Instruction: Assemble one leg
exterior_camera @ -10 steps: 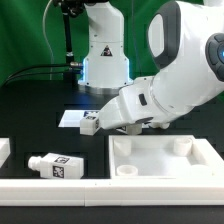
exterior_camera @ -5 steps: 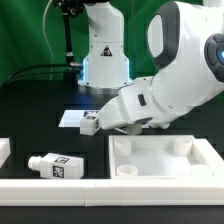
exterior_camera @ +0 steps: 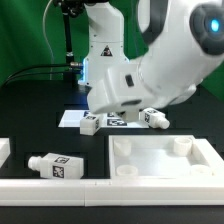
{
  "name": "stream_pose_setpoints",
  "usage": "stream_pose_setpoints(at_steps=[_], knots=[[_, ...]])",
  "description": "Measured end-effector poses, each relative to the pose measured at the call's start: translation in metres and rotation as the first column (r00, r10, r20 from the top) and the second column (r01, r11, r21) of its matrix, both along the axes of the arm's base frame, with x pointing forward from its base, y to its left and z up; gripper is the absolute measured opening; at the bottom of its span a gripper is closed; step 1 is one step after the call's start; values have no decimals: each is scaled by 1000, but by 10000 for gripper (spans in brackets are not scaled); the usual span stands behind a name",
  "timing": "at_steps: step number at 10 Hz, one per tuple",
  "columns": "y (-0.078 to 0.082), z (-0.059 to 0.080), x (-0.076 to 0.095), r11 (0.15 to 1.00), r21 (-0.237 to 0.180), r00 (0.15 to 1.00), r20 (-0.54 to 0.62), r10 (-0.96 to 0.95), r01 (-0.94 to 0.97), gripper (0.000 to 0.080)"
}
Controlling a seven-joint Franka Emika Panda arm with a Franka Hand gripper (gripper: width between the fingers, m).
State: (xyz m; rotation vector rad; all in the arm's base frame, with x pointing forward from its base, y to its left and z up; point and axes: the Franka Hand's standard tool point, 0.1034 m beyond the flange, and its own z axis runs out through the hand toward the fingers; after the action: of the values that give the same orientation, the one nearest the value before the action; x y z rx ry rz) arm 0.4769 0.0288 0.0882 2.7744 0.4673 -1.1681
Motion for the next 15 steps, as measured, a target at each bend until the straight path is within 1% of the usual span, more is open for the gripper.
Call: stream_pose_setpoints(at_steps=[1,2,3,5,6,7,8,9,10,11,12,13,15], knots=[[-2,12,10,1000,8,999,41,-6,6,284],[-2,3,11,1000,18,997,78,-1,0,284],[-2,0,16,999,36,988,155,2,-8,284],[-3,1,21,998,68,956,294,0,-20,285],[-3,3,22,997,76,946,325,-3,-23,285],[13,15,38,991,129,925,371,-76,29,285],[30,36,69,980,182,875,458,-155,78,285],[44,54,98,970,213,795,566,-220,117,285],[46,59,111,966,232,735,635,-239,113,285],[42,56,111,966,240,683,690,-240,97,285],[41,54,107,966,242,665,707,-242,94,285],[38,55,117,966,250,581,777,-243,70,285],[34,52,120,967,252,476,846,-241,41,285]])
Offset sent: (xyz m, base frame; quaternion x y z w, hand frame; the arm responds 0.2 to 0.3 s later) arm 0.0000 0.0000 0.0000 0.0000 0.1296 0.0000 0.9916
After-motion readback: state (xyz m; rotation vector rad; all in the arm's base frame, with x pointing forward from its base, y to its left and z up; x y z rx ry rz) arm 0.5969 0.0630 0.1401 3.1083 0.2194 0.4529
